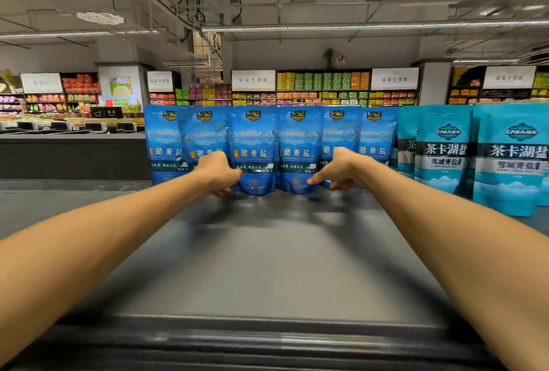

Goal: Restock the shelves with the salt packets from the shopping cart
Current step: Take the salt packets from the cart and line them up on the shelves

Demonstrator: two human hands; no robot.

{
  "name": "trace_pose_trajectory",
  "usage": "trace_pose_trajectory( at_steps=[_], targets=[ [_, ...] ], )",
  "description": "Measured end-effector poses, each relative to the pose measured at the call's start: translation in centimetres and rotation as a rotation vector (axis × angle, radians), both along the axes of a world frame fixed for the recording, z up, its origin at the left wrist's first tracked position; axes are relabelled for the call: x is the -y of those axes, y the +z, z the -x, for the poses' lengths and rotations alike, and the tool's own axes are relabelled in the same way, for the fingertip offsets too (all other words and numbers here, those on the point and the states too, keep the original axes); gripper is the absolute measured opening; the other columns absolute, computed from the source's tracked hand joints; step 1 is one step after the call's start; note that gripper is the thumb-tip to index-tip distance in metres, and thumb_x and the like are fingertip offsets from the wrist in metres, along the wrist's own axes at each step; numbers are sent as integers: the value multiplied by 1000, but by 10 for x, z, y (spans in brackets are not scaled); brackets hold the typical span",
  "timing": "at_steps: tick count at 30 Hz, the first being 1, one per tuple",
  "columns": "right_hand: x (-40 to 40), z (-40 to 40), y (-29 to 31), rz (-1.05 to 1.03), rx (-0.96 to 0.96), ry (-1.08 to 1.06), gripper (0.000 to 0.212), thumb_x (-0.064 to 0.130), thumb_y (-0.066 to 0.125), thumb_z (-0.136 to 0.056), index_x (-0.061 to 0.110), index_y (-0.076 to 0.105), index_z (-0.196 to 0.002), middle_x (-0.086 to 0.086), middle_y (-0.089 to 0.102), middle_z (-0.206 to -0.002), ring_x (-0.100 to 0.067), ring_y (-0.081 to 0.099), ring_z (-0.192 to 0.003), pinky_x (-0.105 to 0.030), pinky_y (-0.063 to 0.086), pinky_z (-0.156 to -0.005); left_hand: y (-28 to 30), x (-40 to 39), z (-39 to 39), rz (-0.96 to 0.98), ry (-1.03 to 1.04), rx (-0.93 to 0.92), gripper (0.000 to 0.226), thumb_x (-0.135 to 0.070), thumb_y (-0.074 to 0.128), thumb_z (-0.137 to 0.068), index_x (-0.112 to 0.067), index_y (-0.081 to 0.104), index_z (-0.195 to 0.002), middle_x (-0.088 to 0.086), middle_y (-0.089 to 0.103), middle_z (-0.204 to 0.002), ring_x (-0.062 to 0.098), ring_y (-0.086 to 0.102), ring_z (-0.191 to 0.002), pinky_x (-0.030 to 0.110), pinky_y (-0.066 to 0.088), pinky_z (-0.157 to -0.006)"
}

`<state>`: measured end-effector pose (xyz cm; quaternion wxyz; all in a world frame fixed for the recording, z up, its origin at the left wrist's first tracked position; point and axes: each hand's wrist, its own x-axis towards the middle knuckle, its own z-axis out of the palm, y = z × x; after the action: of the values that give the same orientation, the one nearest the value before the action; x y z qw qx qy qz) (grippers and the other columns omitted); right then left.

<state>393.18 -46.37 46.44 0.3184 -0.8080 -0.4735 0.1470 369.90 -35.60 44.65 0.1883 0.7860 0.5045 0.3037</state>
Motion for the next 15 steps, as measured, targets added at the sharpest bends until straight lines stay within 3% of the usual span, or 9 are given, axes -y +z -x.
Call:
trace_pose_trajectory(
  at_steps=[3, 5, 10, 15],
  targets=[
    [35, 3, 11, -57, 14, 74, 39, 30, 78, -85, 5, 51, -96, -12, 63, -90, -20, 65, -66, -31, 56, -55, 3, 28, 17, -40, 5, 41, 30, -23, 59, -94, -2, 61, -72, 13, 70, -70, 25, 73, -74, 35, 63, -64],
    [61, 8, 17, -134, 29, 129, 30, 29, 72, -90, 2, 61, -95, -14, 68, -86, -19, 65, -65, -32, 58, -62, 8, 52, 24, -35, -27, 152, 30, -24, 59, -95, 2, 67, -81, 14, 73, -79, 25, 73, -81, 36, 62, -67],
    [147, 35, 18, -395, -14, 257, 20, 28, 69, -92, 8, 66, -87, -12, 72, -81, -13, 72, -68, -25, 59, -60, 15, 148, 31, -86, -191, 466, 9, -24, 59, -95, -19, 60, -88, 4, 71, -86, 6, 68, -68, 23, 53, -53],
    [255, 60, -9, -645, -154, 341, 13, 18, 68, -92, 6, 68, -94, -15, 73, -84, -18, 72, -72, -31, 57, -64, -4, 244, 13, -43, -488, 749, 4, -17, 60, -95, -17, 63, -92, 3, 74, -83, 11, 71, -73, 27, 53, -58]
  ],
)
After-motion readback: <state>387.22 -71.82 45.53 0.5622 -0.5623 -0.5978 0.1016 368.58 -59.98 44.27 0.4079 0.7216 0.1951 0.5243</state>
